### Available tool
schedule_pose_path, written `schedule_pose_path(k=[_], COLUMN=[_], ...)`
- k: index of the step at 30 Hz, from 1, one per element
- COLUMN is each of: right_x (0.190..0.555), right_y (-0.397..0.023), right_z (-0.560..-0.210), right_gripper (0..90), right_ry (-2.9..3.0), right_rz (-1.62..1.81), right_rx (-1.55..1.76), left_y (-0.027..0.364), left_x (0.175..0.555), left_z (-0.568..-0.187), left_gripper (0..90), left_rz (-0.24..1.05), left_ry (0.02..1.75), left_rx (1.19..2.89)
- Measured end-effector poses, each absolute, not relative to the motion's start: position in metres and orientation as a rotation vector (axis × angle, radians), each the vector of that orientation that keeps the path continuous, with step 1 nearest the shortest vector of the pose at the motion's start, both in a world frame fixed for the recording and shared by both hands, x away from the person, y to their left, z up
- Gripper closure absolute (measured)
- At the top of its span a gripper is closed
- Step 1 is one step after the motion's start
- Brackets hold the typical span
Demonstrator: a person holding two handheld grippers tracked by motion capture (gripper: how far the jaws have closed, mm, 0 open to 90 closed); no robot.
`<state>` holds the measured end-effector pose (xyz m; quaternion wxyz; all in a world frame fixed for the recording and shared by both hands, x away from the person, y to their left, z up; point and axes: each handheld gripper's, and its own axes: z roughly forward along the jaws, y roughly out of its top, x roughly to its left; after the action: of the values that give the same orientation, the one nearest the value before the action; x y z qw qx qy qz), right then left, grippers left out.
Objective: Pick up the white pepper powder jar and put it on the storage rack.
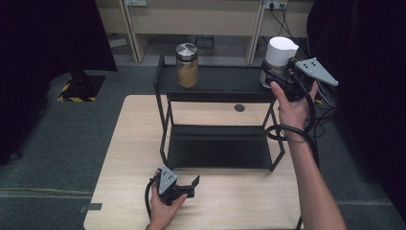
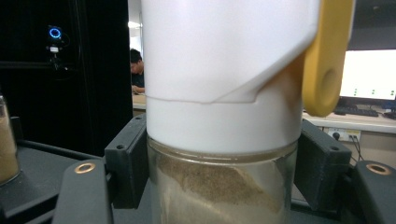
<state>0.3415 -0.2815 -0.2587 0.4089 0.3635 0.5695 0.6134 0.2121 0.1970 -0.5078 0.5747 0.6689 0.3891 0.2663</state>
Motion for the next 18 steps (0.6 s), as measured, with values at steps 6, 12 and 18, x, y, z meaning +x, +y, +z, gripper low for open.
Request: schedule_pose_path(k=[6,12,18], right_x=[0.3419,0.3418,0.3363], right_y=[-0.2814,-0.2813,-0.2793], right_z=[-0.2606,-0.2604,-0.2592], right_gripper=[30.6,30.2,16.8], right_ry=[1.427,1.427,1.412], right_rz=[1.554,1.555,1.529], right_rx=[0.917,0.917,0.901], left_y=[0.1972,0.197,0.1969], left_x=[0.2123,0.2123,0.2123], left_z=[-0.5077,-0.5077,-0.5076], left_gripper=[0.6,0.6,0.6], left_rz=[0.622,0.624,0.623], left_ry=[0.913,0.912,0.913], left_rx=[1.567,1.568,1.567])
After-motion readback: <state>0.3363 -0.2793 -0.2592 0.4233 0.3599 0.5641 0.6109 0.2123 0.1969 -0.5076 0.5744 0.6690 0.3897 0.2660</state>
